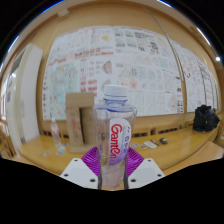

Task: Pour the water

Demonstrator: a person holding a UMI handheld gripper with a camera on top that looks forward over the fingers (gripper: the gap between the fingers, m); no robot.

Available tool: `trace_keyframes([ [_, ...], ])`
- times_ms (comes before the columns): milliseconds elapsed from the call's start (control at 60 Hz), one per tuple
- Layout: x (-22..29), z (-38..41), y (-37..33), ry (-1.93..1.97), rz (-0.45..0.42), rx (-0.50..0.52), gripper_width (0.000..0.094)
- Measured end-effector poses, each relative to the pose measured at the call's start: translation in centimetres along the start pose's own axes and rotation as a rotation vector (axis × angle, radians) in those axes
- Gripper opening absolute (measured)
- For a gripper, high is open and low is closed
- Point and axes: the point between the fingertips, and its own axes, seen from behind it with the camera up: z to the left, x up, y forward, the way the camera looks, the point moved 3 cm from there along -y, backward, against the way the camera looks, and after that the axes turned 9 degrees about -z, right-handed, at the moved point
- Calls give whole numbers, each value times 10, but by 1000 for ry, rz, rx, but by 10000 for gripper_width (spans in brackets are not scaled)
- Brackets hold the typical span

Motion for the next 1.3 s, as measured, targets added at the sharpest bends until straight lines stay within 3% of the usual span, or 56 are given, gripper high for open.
trace_keyframes([
  [167, -85, -49, 0, -85, 146, -47, 284],
  [383, -166, -71, -6, -66, 264, -43, 290],
  [417, -161, -71, -5, -69, 215, -36, 291],
  [483, -164, -68, -11, -76, 219, -30, 316],
  [633, -164, -69, -8, -79, 254, -34, 508],
  [750, -175, -70, -23, -81, 375, -42, 869],
  [783, -172, -70, -30, -82, 390, -47, 829],
  [850, -163, -70, -46, -89, 398, -56, 863],
  [983, -137, -62, -96, -95, 440, -79, 846],
  [1300, -60, -28, -280, -55, 479, -153, 852],
])
